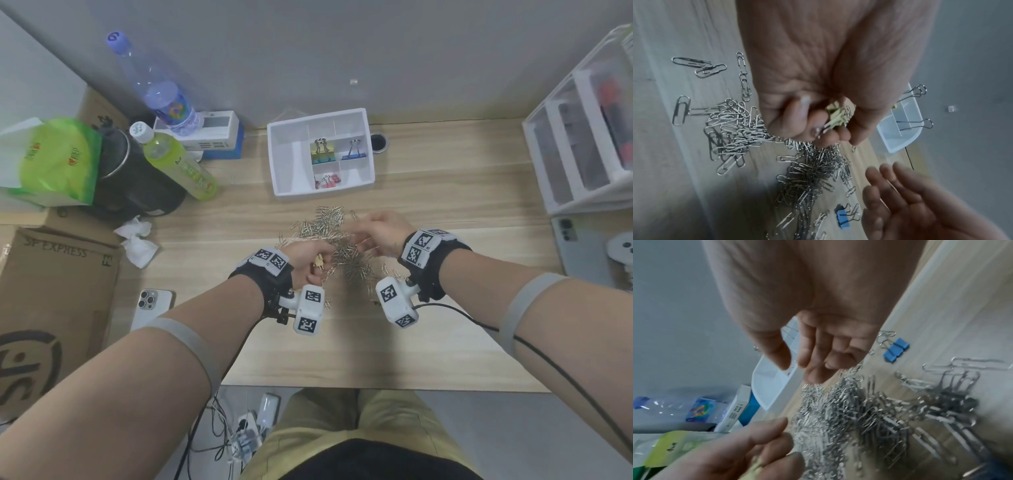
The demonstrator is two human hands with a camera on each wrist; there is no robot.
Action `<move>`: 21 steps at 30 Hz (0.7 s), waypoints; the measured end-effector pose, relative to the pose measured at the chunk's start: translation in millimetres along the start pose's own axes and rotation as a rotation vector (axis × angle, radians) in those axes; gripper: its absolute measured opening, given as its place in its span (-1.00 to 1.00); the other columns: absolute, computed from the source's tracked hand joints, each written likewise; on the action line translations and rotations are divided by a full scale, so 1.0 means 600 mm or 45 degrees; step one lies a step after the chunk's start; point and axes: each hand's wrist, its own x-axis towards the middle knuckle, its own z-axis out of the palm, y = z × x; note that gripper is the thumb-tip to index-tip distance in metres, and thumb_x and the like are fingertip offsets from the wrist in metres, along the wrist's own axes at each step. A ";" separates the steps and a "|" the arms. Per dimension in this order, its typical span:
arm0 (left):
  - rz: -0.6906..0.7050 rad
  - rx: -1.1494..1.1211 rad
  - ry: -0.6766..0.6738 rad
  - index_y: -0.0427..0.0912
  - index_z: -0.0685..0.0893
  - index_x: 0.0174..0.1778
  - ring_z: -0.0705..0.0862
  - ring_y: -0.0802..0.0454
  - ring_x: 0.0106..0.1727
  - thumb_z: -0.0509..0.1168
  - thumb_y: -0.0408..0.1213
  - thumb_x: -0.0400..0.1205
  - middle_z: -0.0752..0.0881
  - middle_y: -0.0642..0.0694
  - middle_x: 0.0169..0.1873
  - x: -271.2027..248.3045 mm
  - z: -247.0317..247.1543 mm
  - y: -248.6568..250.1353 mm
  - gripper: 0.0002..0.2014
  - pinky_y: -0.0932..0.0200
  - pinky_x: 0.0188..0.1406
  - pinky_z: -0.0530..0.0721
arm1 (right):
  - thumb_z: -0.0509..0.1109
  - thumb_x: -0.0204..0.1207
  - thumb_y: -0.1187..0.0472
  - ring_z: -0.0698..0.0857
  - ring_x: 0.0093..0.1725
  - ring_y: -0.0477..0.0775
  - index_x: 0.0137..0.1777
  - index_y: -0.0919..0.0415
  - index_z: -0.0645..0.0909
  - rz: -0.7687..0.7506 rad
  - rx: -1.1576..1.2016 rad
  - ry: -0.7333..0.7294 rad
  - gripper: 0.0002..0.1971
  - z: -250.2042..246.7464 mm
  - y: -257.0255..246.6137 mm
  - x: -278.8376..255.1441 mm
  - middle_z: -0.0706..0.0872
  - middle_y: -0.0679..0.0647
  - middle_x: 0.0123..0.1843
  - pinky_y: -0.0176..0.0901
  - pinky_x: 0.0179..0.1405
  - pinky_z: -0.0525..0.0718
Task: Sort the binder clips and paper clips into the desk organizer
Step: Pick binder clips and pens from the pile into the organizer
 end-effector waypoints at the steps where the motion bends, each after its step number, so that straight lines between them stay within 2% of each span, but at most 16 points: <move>1: -0.009 0.019 0.018 -0.14 0.42 -0.38 0.23 0.13 -0.62 0.27 -0.24 0.65 0.41 -0.05 -0.55 0.004 -0.001 -0.002 -0.71 0.37 -0.77 0.14 | 0.58 0.41 0.09 0.74 -0.36 0.05 -0.05 0.25 0.66 -0.016 -0.085 0.117 -0.73 -0.009 0.009 0.004 0.83 0.17 -0.18 -0.13 -0.40 0.62; 3: -0.019 0.111 0.058 -0.09 0.40 -0.44 0.19 0.15 -0.70 0.29 -0.18 0.65 0.35 0.02 -0.65 0.007 -0.003 -0.005 -0.66 0.40 -0.79 0.07 | 0.49 0.43 0.16 0.79 -0.25 0.13 -0.14 0.19 0.65 -0.063 -0.355 0.342 -0.87 -0.032 0.027 0.007 0.82 0.17 -0.18 -0.03 -0.27 0.76; 5: 0.008 0.245 0.085 -0.07 0.38 -0.48 0.23 0.14 -0.75 0.28 -0.14 0.67 0.33 0.06 -0.71 0.011 -0.003 -0.009 -0.61 0.39 -0.81 0.16 | 0.42 0.46 0.24 0.76 -0.12 0.13 -0.09 0.16 0.66 -0.050 -0.591 0.444 -0.94 -0.058 0.044 0.004 0.78 0.13 -0.11 -0.03 -0.11 0.74; 7: 0.033 0.354 0.127 -0.07 0.40 -0.48 0.34 0.11 -0.71 0.28 -0.12 0.68 0.36 0.05 -0.72 0.015 -0.002 -0.013 -0.60 0.31 -0.71 0.40 | 0.43 0.46 0.27 0.70 -0.08 0.10 -0.03 0.12 0.66 0.004 -0.720 0.446 -0.89 -0.076 0.059 0.003 0.72 0.08 -0.04 -0.10 -0.10 0.68; 9: 0.046 0.412 0.155 -0.10 0.46 -0.44 0.44 0.07 -0.63 0.35 -0.08 0.64 0.40 0.02 -0.67 0.020 0.001 -0.016 -0.64 0.22 -0.55 0.58 | 0.45 0.43 0.29 0.67 -0.15 0.06 -0.01 0.11 0.66 0.007 -0.779 0.402 -0.84 -0.084 0.071 0.003 0.71 0.08 -0.04 -0.18 -0.22 0.63; 10: 0.051 0.460 0.163 -0.13 0.49 -0.42 0.46 0.05 -0.61 0.37 -0.05 0.62 0.43 0.00 -0.64 0.022 0.003 -0.017 -0.64 0.20 -0.54 0.58 | 0.46 0.42 0.30 0.66 -0.18 0.05 0.00 0.11 0.67 -0.021 -0.797 0.373 -0.82 -0.084 0.076 0.003 0.72 0.10 -0.04 -0.21 -0.29 0.60; 12: 0.061 0.587 0.175 -0.17 0.53 -0.39 0.44 0.04 -0.62 0.36 0.02 0.61 0.49 -0.03 -0.61 0.028 0.008 -0.021 -0.62 0.21 -0.64 0.45 | 0.49 0.38 0.30 0.65 -0.18 0.03 0.02 0.11 0.67 -0.071 -0.833 0.304 -0.78 -0.079 0.086 0.004 0.74 0.11 -0.04 -0.26 -0.36 0.59; 15: 0.082 0.792 0.141 -0.20 0.67 -0.32 0.40 0.10 -0.66 0.25 0.06 0.66 0.55 0.00 -0.61 0.032 0.025 -0.023 -0.59 0.30 -0.74 0.32 | 0.51 0.38 0.23 0.70 -0.07 0.09 0.04 0.10 0.68 -0.074 -0.935 0.259 -0.77 -0.073 0.095 0.009 0.75 0.08 -0.02 -0.20 -0.16 0.65; 18: 0.196 1.063 0.101 -0.19 0.78 -0.19 0.40 0.12 -0.62 0.26 -0.04 0.67 0.63 0.00 -0.50 0.030 0.046 -0.027 -0.67 0.32 -0.67 0.38 | 0.47 0.45 0.18 0.73 -0.05 0.18 -0.05 0.10 0.71 -0.059 -0.932 0.315 -0.90 -0.066 0.098 0.009 0.76 0.12 0.01 -0.12 -0.04 0.70; 19: 0.267 1.154 0.102 -0.19 0.77 -0.21 0.44 0.10 -0.58 0.30 -0.08 0.63 0.63 -0.04 -0.46 0.034 0.053 -0.031 -0.72 0.32 -0.61 0.43 | 0.48 0.46 0.14 0.73 -0.07 0.18 -0.07 0.12 0.72 -0.061 -0.891 0.346 -0.90 -0.064 0.101 0.008 0.76 0.12 -0.01 -0.11 -0.06 0.72; 21: 0.399 1.301 0.111 -0.16 0.81 -0.24 0.58 0.07 -0.42 0.39 -0.04 0.55 0.69 -0.05 -0.41 0.040 0.064 -0.038 -0.74 0.30 -0.42 0.57 | 0.49 0.43 0.10 0.73 -0.16 0.16 -0.16 0.16 0.73 -0.131 -0.802 0.405 -0.87 -0.056 0.103 0.004 0.78 0.09 -0.14 -0.16 -0.21 0.68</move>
